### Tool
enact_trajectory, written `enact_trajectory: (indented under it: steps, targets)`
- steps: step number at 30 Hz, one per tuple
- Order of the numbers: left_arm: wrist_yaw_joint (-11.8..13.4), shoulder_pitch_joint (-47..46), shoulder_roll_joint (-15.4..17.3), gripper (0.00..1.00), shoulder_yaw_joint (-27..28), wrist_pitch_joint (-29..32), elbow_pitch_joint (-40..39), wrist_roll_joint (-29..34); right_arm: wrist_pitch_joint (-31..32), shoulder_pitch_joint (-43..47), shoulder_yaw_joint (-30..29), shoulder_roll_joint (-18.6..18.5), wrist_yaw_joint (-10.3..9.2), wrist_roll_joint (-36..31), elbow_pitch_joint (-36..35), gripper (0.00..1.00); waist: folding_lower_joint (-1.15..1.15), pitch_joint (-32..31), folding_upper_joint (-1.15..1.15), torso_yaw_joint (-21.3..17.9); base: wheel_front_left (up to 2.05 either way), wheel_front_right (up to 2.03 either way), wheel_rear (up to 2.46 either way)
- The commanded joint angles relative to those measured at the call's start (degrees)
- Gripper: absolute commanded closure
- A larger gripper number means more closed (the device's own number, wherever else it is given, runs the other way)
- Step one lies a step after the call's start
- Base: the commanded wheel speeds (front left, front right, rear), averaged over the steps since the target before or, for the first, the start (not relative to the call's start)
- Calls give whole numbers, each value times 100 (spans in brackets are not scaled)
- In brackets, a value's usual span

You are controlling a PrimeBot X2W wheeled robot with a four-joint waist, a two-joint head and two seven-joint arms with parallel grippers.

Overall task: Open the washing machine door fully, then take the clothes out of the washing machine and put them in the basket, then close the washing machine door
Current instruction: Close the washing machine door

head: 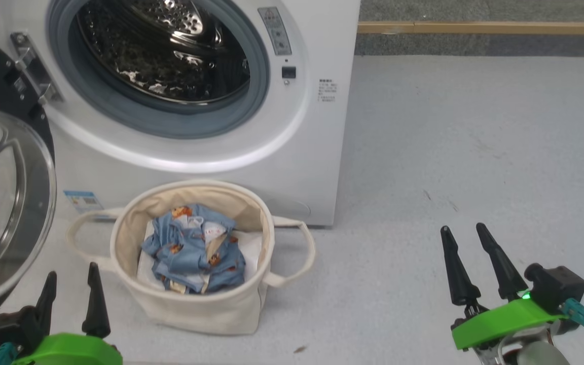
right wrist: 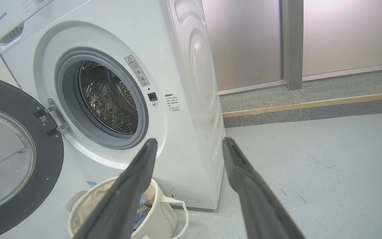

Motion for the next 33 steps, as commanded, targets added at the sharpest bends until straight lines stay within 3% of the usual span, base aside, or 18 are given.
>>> enact_trajectory:
  steps: [1, 18, 29, 33]
  targets:
    - [17, -275, 205, 0, 257, -48, -208, -14, -70, -114, 89, -16, 5, 18, -224, 0, 0, 6, 0, 2, -107, 107, 0]
    - [249, -284, 239, 0, 388, -212, -246, 12, -70, -174, 96, 4, 5, 27, -251, 0, 0, 54, 0, 221, -22, 22, 0]
    - [388, -202, 213, 0, 515, -211, -400, -95, -70, -192, 131, 3, 5, 70, -210, 0, 0, -9, 0, 1266, 0, 0, 0]
    - [422, -191, 213, 0, 524, -147, -440, -134, -70, -192, 157, -5, 5, 97, -167, 0, 0, -83, 0, 1859, 0, 0, 0]
